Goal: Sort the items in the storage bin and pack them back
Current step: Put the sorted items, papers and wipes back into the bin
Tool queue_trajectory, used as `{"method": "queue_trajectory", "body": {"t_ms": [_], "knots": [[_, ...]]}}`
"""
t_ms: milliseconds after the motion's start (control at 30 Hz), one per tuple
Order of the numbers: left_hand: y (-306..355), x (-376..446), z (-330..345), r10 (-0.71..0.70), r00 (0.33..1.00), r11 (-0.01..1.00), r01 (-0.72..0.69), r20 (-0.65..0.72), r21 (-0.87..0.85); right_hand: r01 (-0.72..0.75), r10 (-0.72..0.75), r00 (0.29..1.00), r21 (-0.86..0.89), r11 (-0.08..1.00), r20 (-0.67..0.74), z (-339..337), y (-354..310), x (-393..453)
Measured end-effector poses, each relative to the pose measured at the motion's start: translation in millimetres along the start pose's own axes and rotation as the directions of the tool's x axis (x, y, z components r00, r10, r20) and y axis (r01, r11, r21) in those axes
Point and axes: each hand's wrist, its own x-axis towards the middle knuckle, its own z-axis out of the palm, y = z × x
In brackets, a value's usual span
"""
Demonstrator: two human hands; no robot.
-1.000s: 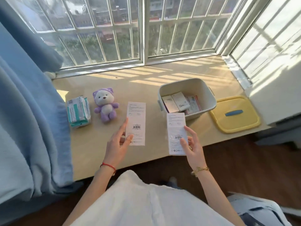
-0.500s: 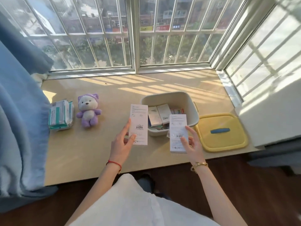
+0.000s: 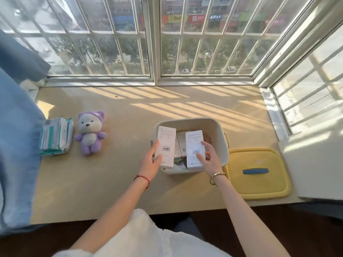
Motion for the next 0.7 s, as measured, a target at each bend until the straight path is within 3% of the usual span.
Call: {"method": "queue_trajectory", "body": {"t_ms": [167,367,500,700], "knots": [[-13.0,38.0,36.0,-0.121,0.99,0.992,0.118,-0.072,-0.046,-0.029,0.036,0.995,-0.077,0.997,0.09,0.0,19.8,51.0],[-35.0,64.3,79.3,-0.17,0.983,0.985,0.167,-0.072,-0.042,-0.024,0.047,0.983,-0.128,0.992,0.177,12.0,51.4,96.1],[-34.5,80.0,104.2,-0.171,0.973,0.969,0.195,-0.155,0.153,-0.027,0.053,0.98,-0.135,0.991,0.192,22.9,66.3,117.4],[-46.9,100.6,118.8,-0.237,0.957,0.936,0.27,-0.165,0.224,-0.004,0.054,0.974,-0.219,0.976,0.222,37.4,77.6,137.3]]}}
